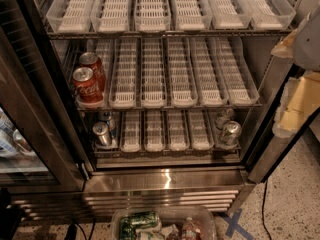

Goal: Pick redbull can from bottom shelf of fridge

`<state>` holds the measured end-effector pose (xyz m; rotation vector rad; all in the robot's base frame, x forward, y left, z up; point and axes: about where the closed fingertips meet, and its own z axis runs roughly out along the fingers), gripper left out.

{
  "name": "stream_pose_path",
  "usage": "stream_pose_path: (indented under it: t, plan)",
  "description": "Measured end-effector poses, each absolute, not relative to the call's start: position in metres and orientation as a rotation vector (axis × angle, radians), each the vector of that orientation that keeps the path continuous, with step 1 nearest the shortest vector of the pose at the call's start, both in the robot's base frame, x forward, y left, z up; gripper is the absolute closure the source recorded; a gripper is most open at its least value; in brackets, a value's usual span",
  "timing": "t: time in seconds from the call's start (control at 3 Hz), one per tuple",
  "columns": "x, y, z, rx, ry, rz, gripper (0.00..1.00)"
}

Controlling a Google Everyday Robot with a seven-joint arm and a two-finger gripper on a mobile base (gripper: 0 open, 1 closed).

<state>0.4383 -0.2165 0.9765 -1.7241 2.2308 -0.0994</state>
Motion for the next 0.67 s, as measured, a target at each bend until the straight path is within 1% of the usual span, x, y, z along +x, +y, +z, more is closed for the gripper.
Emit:
stream_pose_path:
  t: [0.33,0.67]
  plan:
    - [0.438,-0.216,0.976,-1.724,2.231,-0.099,0.0]
    - [0.435,-0.206,0.946,-1.716,2.229,-0.05,0.0]
